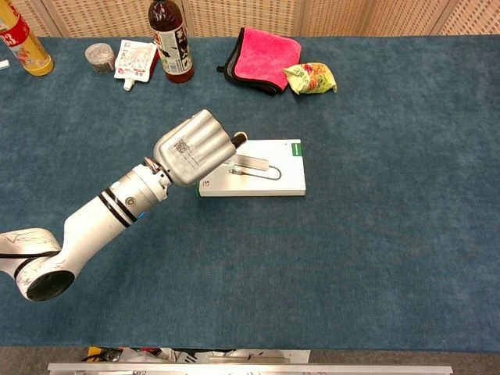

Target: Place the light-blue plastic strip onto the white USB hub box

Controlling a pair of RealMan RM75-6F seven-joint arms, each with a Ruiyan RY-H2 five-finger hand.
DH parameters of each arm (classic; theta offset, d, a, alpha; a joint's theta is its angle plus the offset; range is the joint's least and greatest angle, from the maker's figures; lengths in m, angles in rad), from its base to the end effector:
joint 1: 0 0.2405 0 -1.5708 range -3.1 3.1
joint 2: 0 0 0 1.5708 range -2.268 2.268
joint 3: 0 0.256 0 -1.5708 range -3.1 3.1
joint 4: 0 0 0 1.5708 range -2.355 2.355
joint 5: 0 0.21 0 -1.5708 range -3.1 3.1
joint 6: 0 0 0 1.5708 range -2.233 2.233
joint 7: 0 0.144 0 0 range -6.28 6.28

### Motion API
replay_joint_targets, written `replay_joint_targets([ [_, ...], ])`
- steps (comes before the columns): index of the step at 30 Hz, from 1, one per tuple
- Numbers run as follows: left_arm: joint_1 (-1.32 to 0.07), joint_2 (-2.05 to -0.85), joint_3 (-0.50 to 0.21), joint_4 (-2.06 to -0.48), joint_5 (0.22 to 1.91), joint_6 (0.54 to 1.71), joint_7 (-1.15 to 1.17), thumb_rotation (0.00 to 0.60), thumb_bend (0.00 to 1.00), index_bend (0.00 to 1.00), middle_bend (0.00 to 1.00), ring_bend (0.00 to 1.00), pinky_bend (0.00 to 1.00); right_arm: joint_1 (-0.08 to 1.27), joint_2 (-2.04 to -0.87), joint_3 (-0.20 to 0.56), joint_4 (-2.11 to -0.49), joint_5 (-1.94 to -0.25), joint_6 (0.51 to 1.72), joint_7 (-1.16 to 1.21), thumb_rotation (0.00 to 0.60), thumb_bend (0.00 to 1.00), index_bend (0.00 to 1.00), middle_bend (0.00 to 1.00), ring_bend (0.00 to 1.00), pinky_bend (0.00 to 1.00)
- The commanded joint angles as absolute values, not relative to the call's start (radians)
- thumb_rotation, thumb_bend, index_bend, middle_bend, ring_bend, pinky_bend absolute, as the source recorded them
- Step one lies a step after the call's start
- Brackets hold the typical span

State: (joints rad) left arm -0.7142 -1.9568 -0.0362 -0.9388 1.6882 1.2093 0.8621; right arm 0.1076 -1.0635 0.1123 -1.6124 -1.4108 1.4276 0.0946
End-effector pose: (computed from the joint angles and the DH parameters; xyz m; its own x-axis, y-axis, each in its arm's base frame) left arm -0.1243 0.2952 -0.1082 0.7736 -0.4873 0.4049 0.1211 -0.5136 -0.8494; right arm -0.3194 -0.2012 0.1841 0.3423 0.0223 0.9393 -0.9385 0.0553 0.3407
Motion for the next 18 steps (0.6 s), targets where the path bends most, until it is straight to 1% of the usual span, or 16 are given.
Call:
replay_joint_targets([
  [1,-0.714,-1.964,-0.034,-0.93,1.69,1.211,0.867,0.6,0.4,0.28,0.86,0.92,1.0,0.106,-1.063,0.113,-1.612,-1.411,1.429,0.097,0.393,0.47,0.34,0.44,0.31,0.27],
  [4,-0.708,-1.967,-0.03,-0.93,1.687,1.211,0.872,0.6,0.34,0.27,0.86,0.92,1.0,0.105,-1.063,0.113,-1.611,-1.413,1.432,0.1,0.395,0.47,0.34,0.44,0.31,0.27],
  [12,-0.701,-1.957,-0.023,-0.953,1.691,1.214,0.914,0.6,0.31,0.25,0.86,0.92,1.0,0.1,-1.061,0.112,-1.609,-1.416,1.439,0.108,0.396,0.47,0.34,0.44,0.31,0.27],
  [18,-0.69,-1.943,-0.022,-1.0,1.681,1.202,0.979,0.6,0.28,0.23,0.84,0.92,1.0,0.095,-1.062,0.11,-1.608,-1.418,1.444,0.11,0.395,0.47,0.34,0.45,0.31,0.27],
])
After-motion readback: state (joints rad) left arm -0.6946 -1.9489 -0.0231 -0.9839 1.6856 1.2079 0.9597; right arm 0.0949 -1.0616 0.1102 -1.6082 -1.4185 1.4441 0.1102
